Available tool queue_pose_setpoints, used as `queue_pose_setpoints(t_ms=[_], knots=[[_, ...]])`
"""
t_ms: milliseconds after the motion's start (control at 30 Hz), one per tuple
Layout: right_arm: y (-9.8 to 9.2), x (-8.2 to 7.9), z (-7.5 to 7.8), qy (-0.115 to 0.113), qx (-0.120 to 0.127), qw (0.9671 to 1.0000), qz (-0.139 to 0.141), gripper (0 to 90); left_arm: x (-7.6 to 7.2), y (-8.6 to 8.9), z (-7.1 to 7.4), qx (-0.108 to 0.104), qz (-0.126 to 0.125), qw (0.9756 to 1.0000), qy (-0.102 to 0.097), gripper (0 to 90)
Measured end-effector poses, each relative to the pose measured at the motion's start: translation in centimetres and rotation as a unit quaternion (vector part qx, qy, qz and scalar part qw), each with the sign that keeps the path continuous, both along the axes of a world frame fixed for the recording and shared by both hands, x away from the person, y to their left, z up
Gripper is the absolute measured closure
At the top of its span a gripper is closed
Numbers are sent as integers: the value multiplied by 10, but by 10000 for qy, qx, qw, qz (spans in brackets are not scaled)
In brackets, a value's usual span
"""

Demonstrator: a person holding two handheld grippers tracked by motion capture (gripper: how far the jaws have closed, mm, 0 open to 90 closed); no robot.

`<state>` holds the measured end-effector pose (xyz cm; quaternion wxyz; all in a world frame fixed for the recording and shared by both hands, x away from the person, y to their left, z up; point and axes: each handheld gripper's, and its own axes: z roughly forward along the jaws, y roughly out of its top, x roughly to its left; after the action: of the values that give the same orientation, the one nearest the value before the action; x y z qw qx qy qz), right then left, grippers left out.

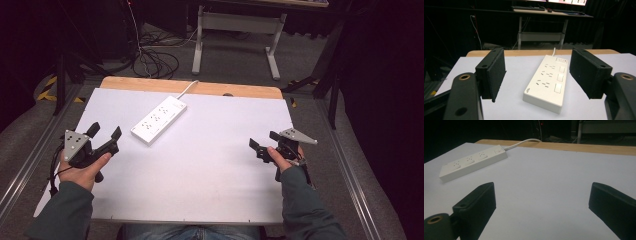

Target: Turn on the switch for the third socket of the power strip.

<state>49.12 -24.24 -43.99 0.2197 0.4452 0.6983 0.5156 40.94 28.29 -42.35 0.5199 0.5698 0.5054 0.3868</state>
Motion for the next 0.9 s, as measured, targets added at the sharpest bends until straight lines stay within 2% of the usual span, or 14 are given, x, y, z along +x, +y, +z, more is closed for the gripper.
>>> queue_pose_setpoints(t_ms=[100, 633, 900], knots=[[0, 0, 0, 3, -6, 10000, 2, 77, 0, 0, 0, 0, 6, 10000, 0, 326], [1, 0, -1, 27, -33, 10000, 18, 80, 0, 6, -1, 154, -81, 9997, 163, 644], [1, 0, -1, 31, -49, 10000, 32, 81, -1, 8, 0, 45, -175, 9996, 234, 791]])
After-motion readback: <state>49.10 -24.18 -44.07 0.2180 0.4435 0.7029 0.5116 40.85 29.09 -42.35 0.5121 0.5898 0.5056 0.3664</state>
